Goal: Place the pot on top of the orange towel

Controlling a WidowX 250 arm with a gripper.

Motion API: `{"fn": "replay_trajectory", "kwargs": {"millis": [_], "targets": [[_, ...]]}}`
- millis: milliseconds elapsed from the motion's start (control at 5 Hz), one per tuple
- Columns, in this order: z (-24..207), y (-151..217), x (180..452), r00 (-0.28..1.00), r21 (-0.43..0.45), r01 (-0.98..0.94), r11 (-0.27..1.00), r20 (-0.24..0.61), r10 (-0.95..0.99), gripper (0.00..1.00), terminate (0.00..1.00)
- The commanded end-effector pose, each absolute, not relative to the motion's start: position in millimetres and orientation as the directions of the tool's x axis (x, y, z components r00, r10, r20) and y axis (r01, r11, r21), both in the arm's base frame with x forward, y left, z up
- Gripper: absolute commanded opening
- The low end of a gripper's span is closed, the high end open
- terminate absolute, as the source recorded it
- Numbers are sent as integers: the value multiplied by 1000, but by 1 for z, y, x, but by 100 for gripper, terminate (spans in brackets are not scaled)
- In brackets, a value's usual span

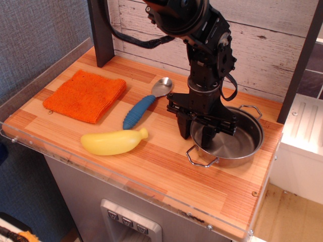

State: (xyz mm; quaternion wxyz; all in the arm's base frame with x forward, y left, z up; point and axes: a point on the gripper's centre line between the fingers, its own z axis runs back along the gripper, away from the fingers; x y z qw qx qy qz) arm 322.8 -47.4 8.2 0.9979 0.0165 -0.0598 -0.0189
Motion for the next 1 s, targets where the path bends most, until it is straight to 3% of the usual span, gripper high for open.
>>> {"fn": "replay_trajectory", "kwargs": {"millis": [0,200,400,600,800], "targets": [[29,-35,328,988,-1,1,1000,157,-1,0,0],[57,-40,335,981,-85,6,996,193,10,0,0],[108,-34,335,962,-175,28,984,272,21,0,0],[149,14,317,958,-156,7,988,285,38,0,0],[158,60,301,968,-99,-32,995,245,56,0,0]]}}
